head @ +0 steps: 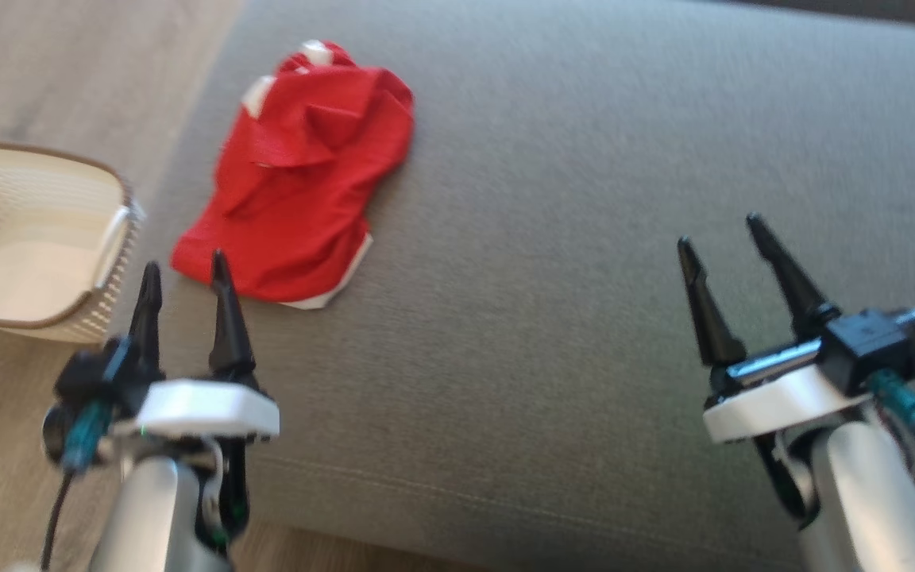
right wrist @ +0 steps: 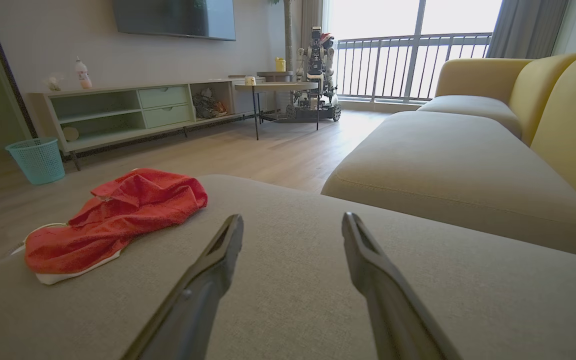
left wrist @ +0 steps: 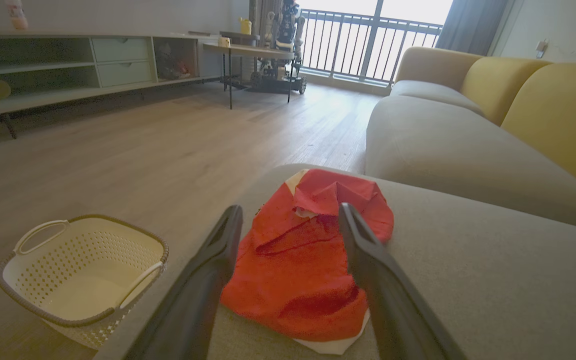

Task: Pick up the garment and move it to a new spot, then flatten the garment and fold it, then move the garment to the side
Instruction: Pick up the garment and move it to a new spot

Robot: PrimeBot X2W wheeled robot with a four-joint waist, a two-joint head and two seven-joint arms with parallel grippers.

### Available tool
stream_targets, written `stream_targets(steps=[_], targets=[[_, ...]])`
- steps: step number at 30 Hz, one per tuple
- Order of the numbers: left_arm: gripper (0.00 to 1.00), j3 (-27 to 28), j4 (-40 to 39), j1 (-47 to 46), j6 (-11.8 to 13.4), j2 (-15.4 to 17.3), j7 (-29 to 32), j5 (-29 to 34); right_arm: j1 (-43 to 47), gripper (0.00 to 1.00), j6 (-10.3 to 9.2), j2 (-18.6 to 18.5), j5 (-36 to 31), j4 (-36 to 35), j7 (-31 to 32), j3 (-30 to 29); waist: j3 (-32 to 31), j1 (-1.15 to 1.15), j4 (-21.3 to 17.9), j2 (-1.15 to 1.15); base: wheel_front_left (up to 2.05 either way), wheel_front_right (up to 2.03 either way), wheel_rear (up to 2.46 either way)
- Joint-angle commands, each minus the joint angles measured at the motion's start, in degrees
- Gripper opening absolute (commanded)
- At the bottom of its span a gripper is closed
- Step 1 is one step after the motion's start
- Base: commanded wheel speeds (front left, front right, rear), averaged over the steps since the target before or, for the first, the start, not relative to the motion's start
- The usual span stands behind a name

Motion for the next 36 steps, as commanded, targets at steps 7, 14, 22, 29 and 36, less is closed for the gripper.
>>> stream_targets(steps=[7, 14, 22, 29, 36], targets=[[1.00, 4.3, 14.5, -16.2, -6.4, 2.1, -0.3, 1.2, -4.6, 1.00, -0.02, -2.4, -0.8, -5.5, 0.0, 0.5, 10.7, 0.00, -7.5, 0.00, 0.00, 0.00, 0.00], [1.00, 4.6, 31.4, -31.6, -7.5, 6.3, 3.7, 1.5, -6.5, 1.00, -0.02, -2.6, -1.6, -8.3, -0.2, 1.3, 15.5, 0.00, -10.8, 0.00, 0.00, 0.00, 0.00], [1.00, 4.3, 48.5, -43.2, -8.8, 10.9, 11.5, 1.5, -8.1, 1.00, -0.02, -2.0, -1.9, -8.5, -0.4, 1.4, 17.5, 0.00, -14.0, 0.00, 0.00, 0.00, 0.00], [0.00, 2.0, 55.4, -46.6, -9.7, 12.3, 10.3, 3.1, -8.2, 1.00, -0.02, -1.2, -1.9, -7.8, -0.5, 1.2, 16.8, 0.00, -15.0, 0.00, 0.00, 0.00, 0.00], [0.00, 1.7, 53.4, -46.6, -8.7, 10.8, 1.1, 3.0, -7.7, 1.00, -0.02, -0.4, -1.7, -7.0, -0.5, 0.4, 13.1, 0.00, -14.6, 0.00, 0.00, 0.00, 0.00]])
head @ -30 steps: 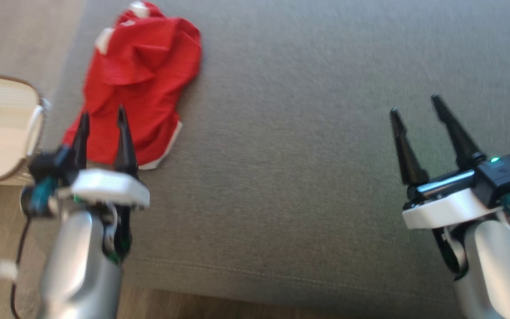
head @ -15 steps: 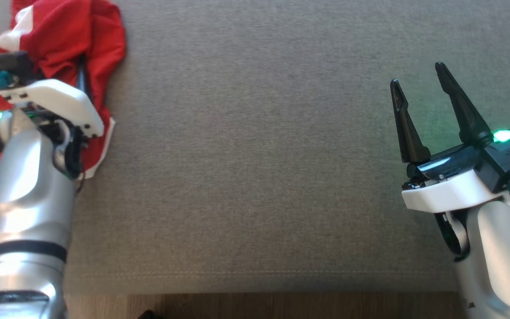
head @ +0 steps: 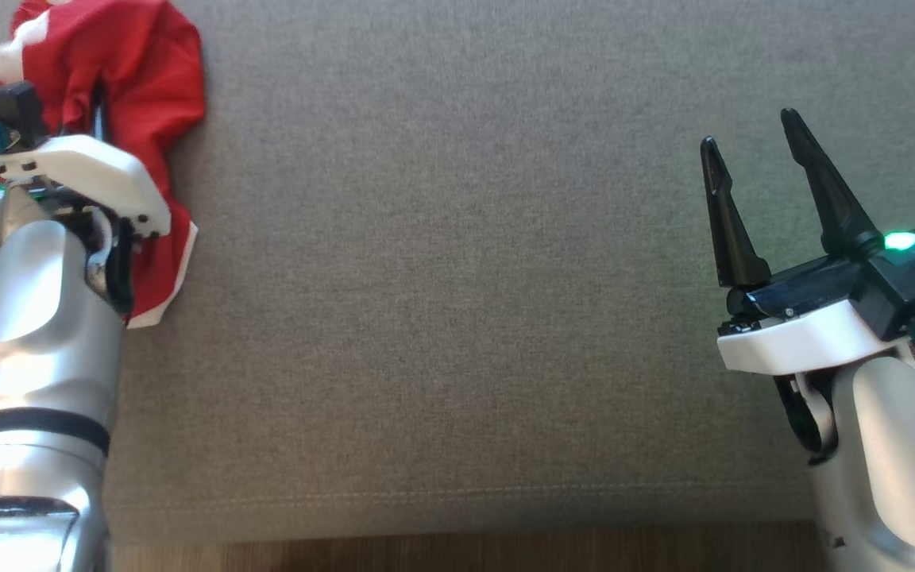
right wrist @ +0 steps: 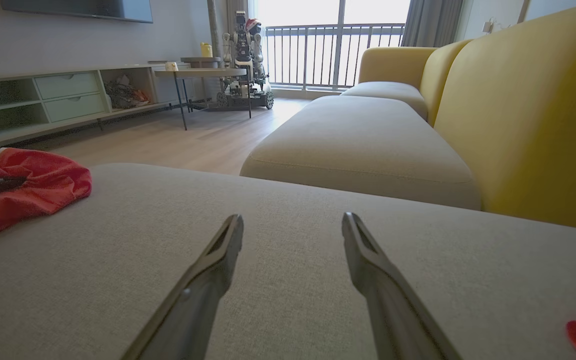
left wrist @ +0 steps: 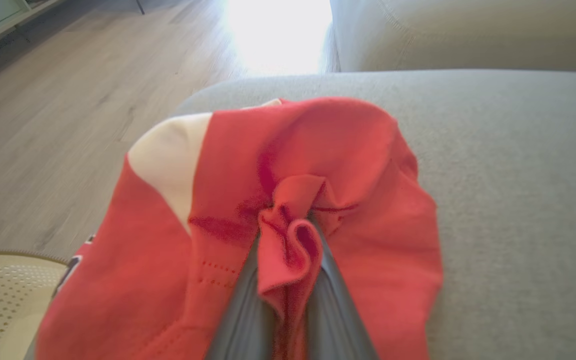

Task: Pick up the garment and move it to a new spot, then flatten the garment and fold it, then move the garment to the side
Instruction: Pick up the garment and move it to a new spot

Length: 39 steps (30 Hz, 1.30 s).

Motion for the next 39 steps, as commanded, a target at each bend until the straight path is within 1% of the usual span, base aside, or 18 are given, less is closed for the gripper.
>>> stream_targets(steps=[1, 5, 12, 15, 17, 21, 24, 28, 31, 32, 33, 34, 35, 39], targets=[[0.00, 1.1, -2.2, -0.6, 0.6, 2.3, -0.9, 0.1, 0.2, 1.00, -0.02, 0.6, -0.2, -1.6, -0.5, 1.0, -1.2, 0.00, 0.2, 0.00, 0.00, 0.00, 0.00], [0.00, 1.3, -9.1, 0.4, 0.3, 1.6, -2.2, -0.1, 0.9, 1.00, -0.02, 1.2, 0.3, -0.9, -0.5, 0.6, -4.5, 0.00, 0.7, 0.00, 0.00, 0.00, 0.00], [0.00, 0.7, -28.7, 7.7, -0.3, -0.9, -2.2, 0.6, 2.5, 1.00, -0.02, 2.4, 1.4, 0.0, -0.5, 0.3, -10.1, 0.00, -0.9, 0.00, 0.00, 0.00, 0.00], [0.00, -0.7, -34.1, 10.8, -0.8, -3.0, -2.0, 0.0, 3.4, 1.00, -0.02, 2.6, 1.8, 0.2, -0.5, -0.1, -12.0, 0.00, -2.1, 0.00, 0.00, 0.00, 0.00], [0.00, -2.1, -36.5, 12.5, -1.7, -4.8, -0.5, -1.2, 4.0, 1.00, -0.02, 2.7, 2.1, 0.2, -0.5, -0.5, -12.7, 0.00, -3.2, 0.00, 0.00, 0.00, 0.00], [0.00, -6.3, -39.7, 14.4, -1.8, -6.7, 1.7, -1.3, 4.1, 1.00, -0.02, 2.9, 2.7, 0.0, -0.5, -0.4, -12.9, 0.00, -6.5, 0.00, 0.00, 0.00, 0.00], [0.00, -9.8, -40.3, 15.1, -1.2, -7.6, 2.6, -1.6, 3.9, 1.00, -0.02, 2.9, 4.0, -0.4, -0.5, 0.2, -12.5, 0.00, -9.6, 0.00, 0.00, 0.00, 0.00], [0.00, -13.7, -38.6, 15.4, 0.6, -8.0, 2.9, -3.8, 3.4, 1.00, -0.02, 2.9, 5.6, -0.7, -0.5, 1.0, -11.6, 0.00, -14.4, 0.00, 0.00, 0.00, 0.00], [0.00, -17.8, -36.4, 14.9, 2.6, -8.1, 2.1, -7.5, 3.2, 1.00, -0.02, 2.9, 6.7, -0.6, -0.5, 1.4, -11.2, 0.00, -17.7, 0.00, 0.00, 0.00, 0.00], [0.26, -19.4, -35.3, 14.4, 3.4, -8.1, 2.0, -8.8, 3.3, 1.00, -0.02, 2.9, 6.9, -0.6, -0.5, 1.3, -11.0, 0.00, -18.5, 0.00, 0.00, 0.00, 0.00], [0.47, -21.0, -34.0, 13.8, 4.3, -8.1, 2.1, -9.8, 3.4, 1.00, -0.02, 2.9, 7.1, -0.6, -0.5, 1.1, -10.8, 0.00, -19.1, 0.00, 0.00, 0.00, 0.00], [0.92, -22.5, -32.7, 13.1, 5.2, -8.1, 2.1, -10.9, 3.5, 1.00, -0.02, 2.9, 7.1, -0.5, -0.5, 1.0, -10.7, 0.00, -19.6, 0.00, 0.00, 0.00, 0.00], [1.00, -23.7, -31.9, 12.3, 6.0, -8.1, 1.8, -12.5, 3.6, 1.00, -0.02, 2.9, 7.3, -0.3, -0.5, 1.0, -10.7, 0.00, -20.1, 0.00, 0.00, 0.00, 0.00], [1.00, -27.6, -29.7, 9.6, 7.9, -8.1, -0.1, -16.9, 3.9, 1.00, -0.02, 2.9, 7.6, -0.2, -0.5, 0.9, -10.6, 0.00, -20.5, 0.00, 0.00, 0.00, 0.00]])
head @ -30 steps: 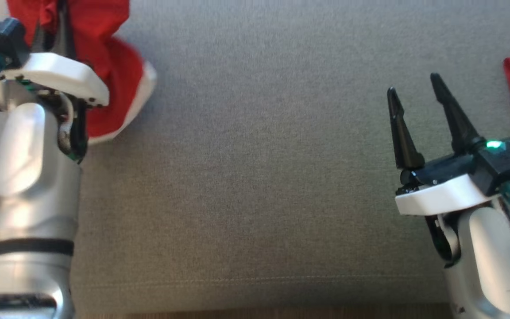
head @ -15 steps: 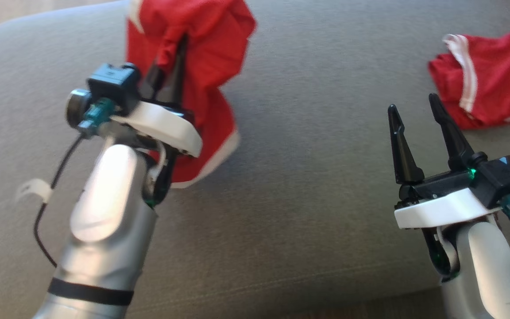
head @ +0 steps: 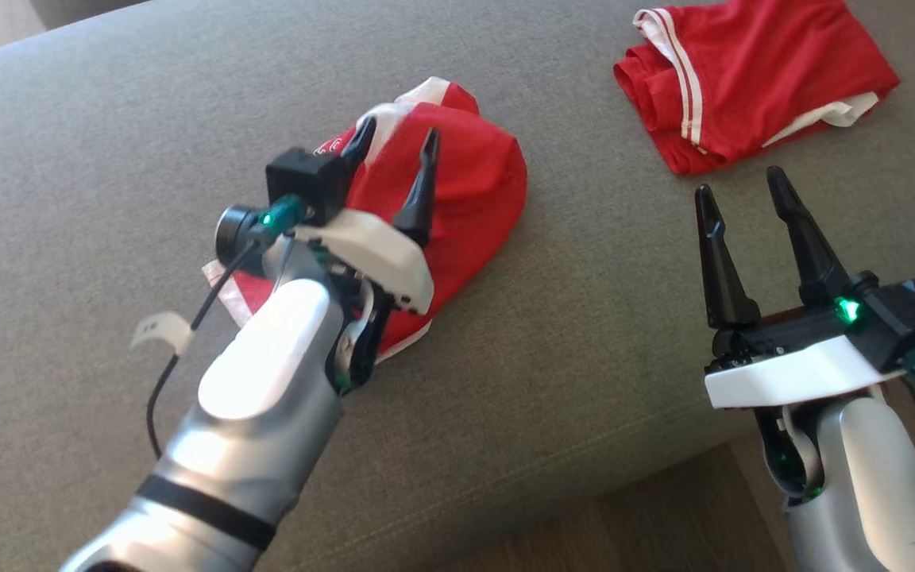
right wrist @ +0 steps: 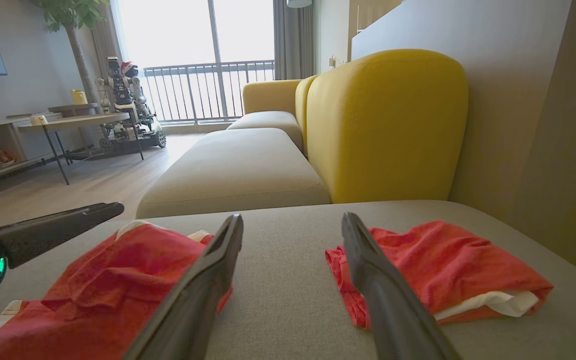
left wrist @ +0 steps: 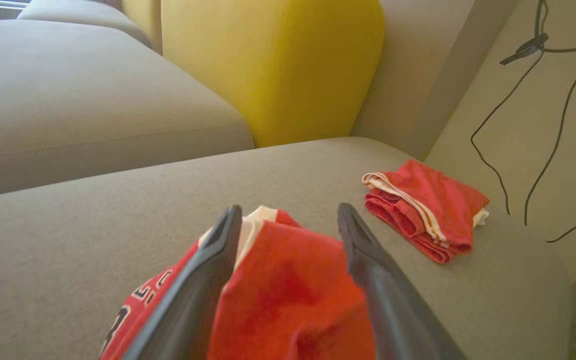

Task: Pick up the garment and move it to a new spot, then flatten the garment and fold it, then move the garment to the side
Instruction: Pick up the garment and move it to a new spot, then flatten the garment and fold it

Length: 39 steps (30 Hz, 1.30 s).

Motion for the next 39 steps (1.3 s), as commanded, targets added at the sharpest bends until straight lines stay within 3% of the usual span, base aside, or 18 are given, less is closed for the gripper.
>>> stream_targets(steps=[1, 7, 13, 19, 23, 28, 34, 39], targets=[[1.00, 0.9, -1.0, -3.5, 0.8, 0.8, -1.2, -1.0, -0.7, 1.00, -0.02, 0.4, 0.5, -1.9, -0.5, 1.0, 0.1, 0.00, 0.2, 0.00, 0.00, 0.00, 0.00], [1.00, 3.0, 0.3, -4.2, 2.0, 1.5, -2.7, -1.1, 0.0, 1.00, -0.02, 0.4, 0.5, -2.3, -0.5, 0.8, -0.9, 0.00, 3.1, 0.00, 0.00, 0.00, 0.00], [1.00, 7.5, -5.4, 1.1, 3.0, 6.3, -2.9, 2.4, 1.4, 1.00, -0.02, 0.4, -0.9, -2.2, -0.5, 1.4, -3.6, 0.00, 8.4, 0.00, 0.00, 0.00, 0.00], [1.00, 10.6, -14.0, 13.3, 0.7, 8.7, -3.0, 4.7, 3.6, 1.00, -0.02, 0.4, -2.0, -1.5, -0.5, 2.1, -6.0, 0.00, 12.6, 0.00, 0.00, 0.00, 0.00], [1.00, 14.0, -19.7, 21.7, 1.3, 7.8, -3.0, 7.9, 5.1, 1.00, -0.02, 0.4, -2.1, -0.7, -0.5, 2.7, -7.1, 0.00, 14.3, 0.00, 0.00, 0.00, 0.00], [1.00, 17.7, -23.9, 30.0, 0.3, 4.3, -3.0, 10.3, 6.2, 1.00, -0.02, 0.4, -1.4, 0.0, -0.5, 2.7, -7.9, 0.00, 15.5, 0.00, 0.00, 0.00, 0.00], [1.00, 19.6, -24.0, 31.7, -2.2, 2.1, -3.0, 12.9, 5.6, 1.00, -0.02, 0.4, -2.7, 1.4, -0.5, 3.5, -8.3, 0.00, 17.0, 0.00, 0.00, 0.00, 0.00], [1.00, 20.2, -23.6, 30.9, -3.6, 1.1, -3.0, 13.9, 1.0, 1.00, -0.02, -0.8, -7.6, 8.1, 1.1, 6.6, -7.1, 0.00, 19.4, 0.00, 0.00, 0.00, 0.00]])
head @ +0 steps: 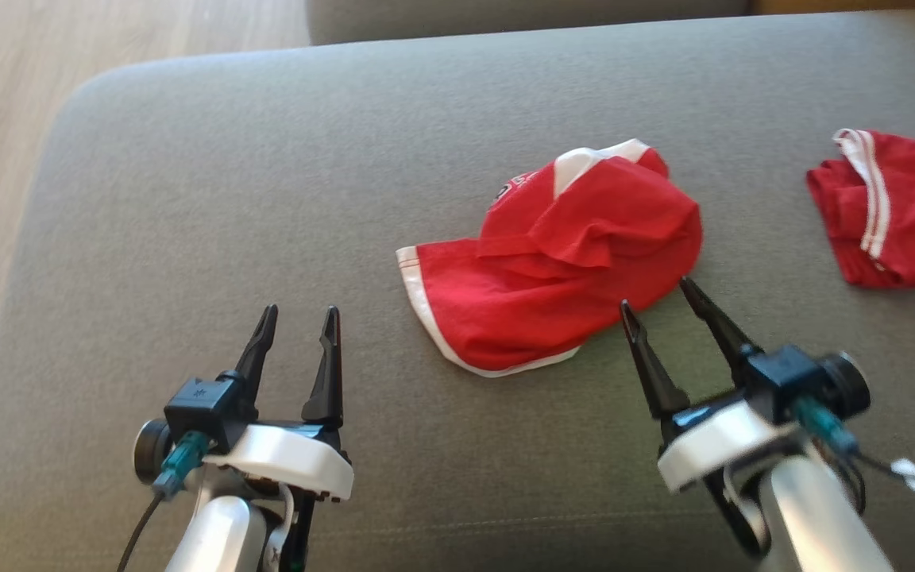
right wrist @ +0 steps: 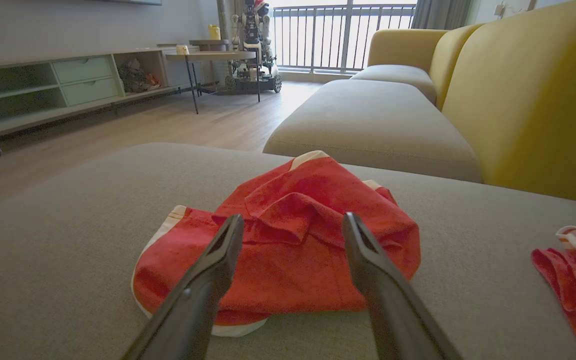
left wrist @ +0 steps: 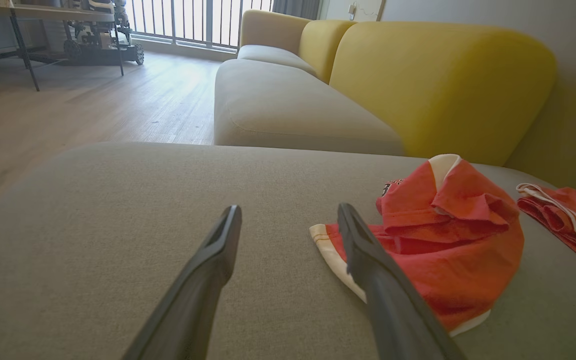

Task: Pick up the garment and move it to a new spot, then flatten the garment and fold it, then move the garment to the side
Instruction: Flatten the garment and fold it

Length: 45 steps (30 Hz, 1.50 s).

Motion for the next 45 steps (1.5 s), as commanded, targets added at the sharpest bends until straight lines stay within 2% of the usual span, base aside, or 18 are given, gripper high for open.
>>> stream_targets(steps=[1, 4, 11, 16, 21, 26, 27, 28, 32, 38, 40, 45], targets=[[1.00, 2.1, -1.5, -2.7, -0.4, -0.2, -0.7, 0.3, -5.2, 1.00, -0.02, -0.9, -0.8, 0.1, 0.7, 1.5, 1.0, 0.00, 1.5, 0.00, 0.00, 0.00, 0.00], [1.00, 2.0, -1.8, -3.1, 0.0, -0.3, -0.7, -0.1, -9.3, 1.00, -0.02, -2.3, -2.5, 4.2, 1.8, 2.9, 2.3, 0.00, 3.3, 0.00, 0.00, 0.00, 0.00], [1.00, -0.9, -2.4, -4.4, 1.8, -0.3, -0.7, -2.6, -17.1, 1.00, -0.02, -4.4, -8.0, 15.0, 3.4, 1.5, 4.8, 0.00, 7.5, 0.00, 0.00, 0.00, 0.00], [1.00, -1.0, -2.4, -5.0, 3.2, -0.3, -0.7, -3.3, -19.5, 1.00, -0.02, -4.3, -9.7, 18.8, 2.6, 2.0, 5.2, 0.00, 9.4, 0.00, 0.00, 0.00, 0.00], [1.00, -1.2, -2.4, -5.0, 3.4, -0.3, -0.7, -3.8, -20.6, 1.00, -0.02, -4.7, -10.9, 21.4, 1.8, 3.8, 5.5, 0.00, 10.5, 0.00, 0.00, 0.00, 0.00], [1.00, -2.1, -2.3, -5.0, 3.6, -0.3, -0.7, -4.3, -22.1, 1.00, -0.02, -5.3, -12.7, 25.4, 3.1, 2.9, 5.5, 0.00, 11.2, 0.00, 0.00, 0.00, 0.00], [1.00, -2.3, -2.2, -5.1, 3.6, -0.3, -0.7, -4.4, -22.5, 0.10, -0.02, -5.4, -13.1, 26.1, 3.2, 2.6, 5.5, 0.00, 11.3, 0.00, 0.00, 0.00, 0.00], [1.00, -2.4, -2.2, -5.1, 3.6, -0.3, -0.7, -4.5, -23.0, 0.00, -0.02, -5.4, -13.5, 26.5, 3.0, 2.0, 5.5, 0.00, 11.3, 0.00, 0.00, 0.00, 0.00], [1.00, -2.3, -2.0, -5.2, 3.7, -0.3, -0.7, -4.6, -24.3, 0.00, -0.02, -4.3, -13.6, 27.4, 1.9, 1.0, 5.1, 0.00, 11.4, 0.00, 0.00, 0.00, 0.00], [1.00, -2.5, -1.6, -4.6, 3.5, -0.3, -0.7, -5.0, -27.4, 0.00, -0.02, -2.5, -10.8, 25.5, 0.1, 2.6, 3.6, 0.00, 11.2, 0.00, 0.00, 0.00, 0.00], [1.00, -2.4, -1.9, -4.3, 3.4, -0.3, -0.7, -7.4, -30.1, 0.00, -0.02, -2.3, -10.1, 24.2, -0.2, 4.4, 3.1, 0.00, 11.0, 0.00, 0.00, 0.00, 0.00], [1.00, -2.8, -1.7, -4.3, 3.5, -0.3, -0.7, -7.9, -40.4, 0.00, -0.02, -1.1, -7.2, 20.3, -0.9, 7.9, 1.8, 0.00, 10.7, 0.00, 0.00, 0.00, 0.00]])
